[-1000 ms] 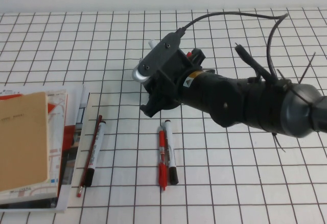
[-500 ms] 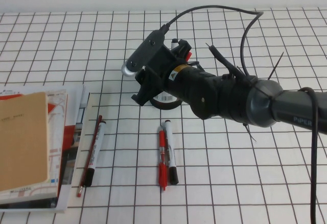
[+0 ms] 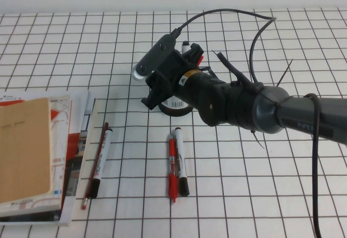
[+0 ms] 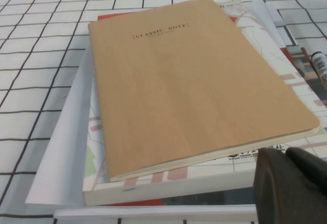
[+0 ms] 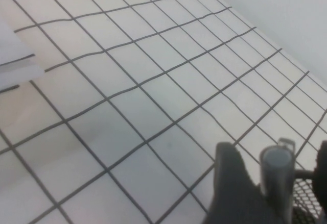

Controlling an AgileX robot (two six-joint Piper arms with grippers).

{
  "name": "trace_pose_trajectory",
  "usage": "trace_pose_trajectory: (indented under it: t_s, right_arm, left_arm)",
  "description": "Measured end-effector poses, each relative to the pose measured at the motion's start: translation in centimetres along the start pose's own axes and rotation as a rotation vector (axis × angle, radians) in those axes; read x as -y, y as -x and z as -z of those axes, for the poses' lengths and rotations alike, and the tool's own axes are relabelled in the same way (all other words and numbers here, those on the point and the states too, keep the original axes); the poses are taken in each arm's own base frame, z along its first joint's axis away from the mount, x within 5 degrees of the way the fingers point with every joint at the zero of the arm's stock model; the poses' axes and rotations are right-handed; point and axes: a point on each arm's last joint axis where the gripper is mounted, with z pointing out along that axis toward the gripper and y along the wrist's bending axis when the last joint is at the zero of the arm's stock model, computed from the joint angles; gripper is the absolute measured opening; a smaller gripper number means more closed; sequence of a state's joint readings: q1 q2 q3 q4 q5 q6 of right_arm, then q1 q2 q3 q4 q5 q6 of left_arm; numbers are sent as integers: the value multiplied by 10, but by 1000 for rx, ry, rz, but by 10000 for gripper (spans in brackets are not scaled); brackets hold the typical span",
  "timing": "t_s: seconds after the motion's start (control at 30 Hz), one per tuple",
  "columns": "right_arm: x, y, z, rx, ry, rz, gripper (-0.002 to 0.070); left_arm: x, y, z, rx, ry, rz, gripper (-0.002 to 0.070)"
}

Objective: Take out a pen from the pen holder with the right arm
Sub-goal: 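Take a marker out of the pen holder and lay it on the table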

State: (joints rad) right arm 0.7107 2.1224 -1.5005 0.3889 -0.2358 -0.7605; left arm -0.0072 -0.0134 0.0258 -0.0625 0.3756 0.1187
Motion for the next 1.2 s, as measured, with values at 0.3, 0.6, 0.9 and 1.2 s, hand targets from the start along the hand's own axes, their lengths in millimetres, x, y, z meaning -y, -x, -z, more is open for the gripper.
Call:
trace_pose_trajectory:
  t_s: [0.3, 0.6, 0.9, 1.2]
  right_arm:
    - [1, -1, -15, 9, -13, -27, 306]
    - [5, 0, -16, 13, -23, -38, 249]
    - [5, 0, -16, 13, -24, -40, 169]
    - [8, 1, -16, 29, -42, -25, 45]
  left_arm:
    - [0, 0, 0, 0, 0, 0, -4]
    - [0, 0, 0, 0, 0, 0, -4]
    - [0, 0, 0, 0, 0, 0, -4]
    - [0, 0, 0, 0, 0, 0, -5]
